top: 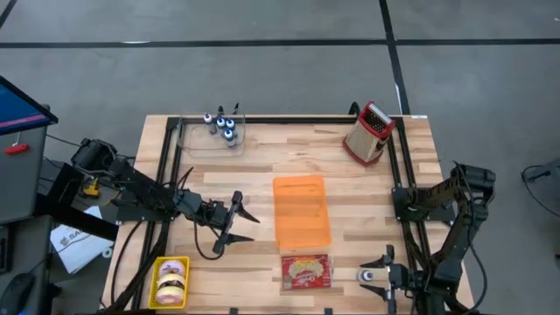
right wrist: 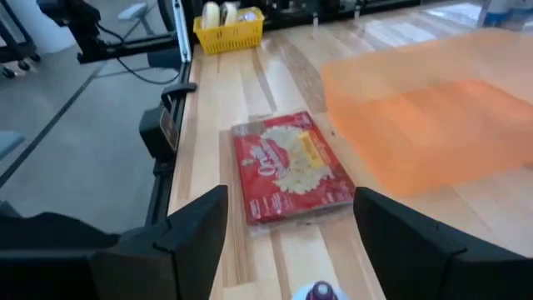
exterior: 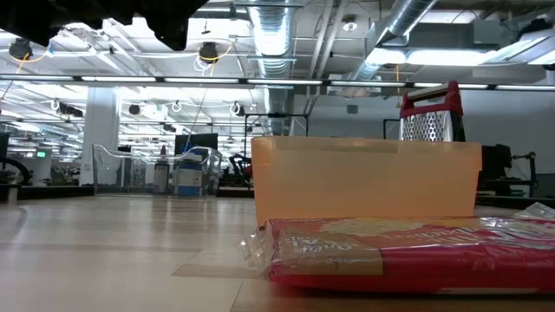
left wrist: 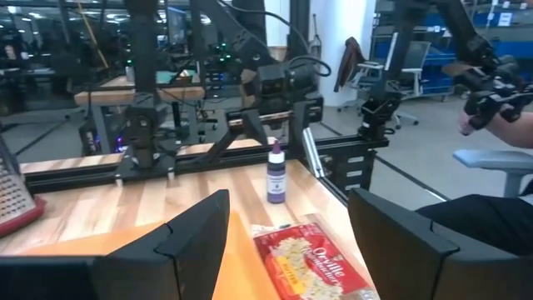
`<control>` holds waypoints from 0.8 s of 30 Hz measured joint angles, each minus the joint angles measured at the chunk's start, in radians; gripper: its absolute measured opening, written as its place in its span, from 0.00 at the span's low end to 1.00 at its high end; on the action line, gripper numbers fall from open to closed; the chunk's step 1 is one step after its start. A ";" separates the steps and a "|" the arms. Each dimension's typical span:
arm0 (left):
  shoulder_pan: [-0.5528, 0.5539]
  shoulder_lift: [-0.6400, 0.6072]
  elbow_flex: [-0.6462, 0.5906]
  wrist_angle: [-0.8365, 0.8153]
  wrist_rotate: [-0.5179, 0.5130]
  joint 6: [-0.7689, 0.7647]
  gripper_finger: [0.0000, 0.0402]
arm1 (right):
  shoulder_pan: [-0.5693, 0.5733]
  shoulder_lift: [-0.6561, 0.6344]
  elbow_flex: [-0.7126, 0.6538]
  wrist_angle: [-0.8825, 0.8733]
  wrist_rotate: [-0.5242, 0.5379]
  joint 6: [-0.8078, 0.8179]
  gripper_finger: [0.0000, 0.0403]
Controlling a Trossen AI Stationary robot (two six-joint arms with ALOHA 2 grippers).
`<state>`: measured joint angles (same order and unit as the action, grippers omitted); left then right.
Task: Pick & Place Food Item
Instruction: Put the violet food coloring bottle into the transparent bin
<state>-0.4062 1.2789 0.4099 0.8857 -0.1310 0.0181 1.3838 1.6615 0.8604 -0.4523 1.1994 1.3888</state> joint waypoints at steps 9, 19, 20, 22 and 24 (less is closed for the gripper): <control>-0.037 0.000 0.000 -0.001 -0.019 0.000 0.60 | -0.027 0.001 -0.001 0.003 -0.155 0.064 0.62; -0.038 0.000 0.000 -0.002 -0.021 0.000 0.60 | -0.088 0.002 0.020 -0.023 -0.309 0.062 0.61; -0.038 0.000 0.000 -0.002 -0.021 0.000 0.60 | -0.090 0.002 0.020 -0.025 -0.312 0.059 0.60; -0.038 0.000 0.000 -0.002 -0.021 0.000 0.60 | -0.091 0.002 0.021 -0.027 -0.322 0.055 0.58; -0.038 0.000 0.000 -0.002 -0.021 0.000 0.60 | -0.091 0.001 0.021 -0.028 -0.328 0.057 0.55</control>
<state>-0.4442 1.2789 0.4099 0.8833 -0.1521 0.0185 1.2926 1.6623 0.8818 -0.4806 0.8713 1.4458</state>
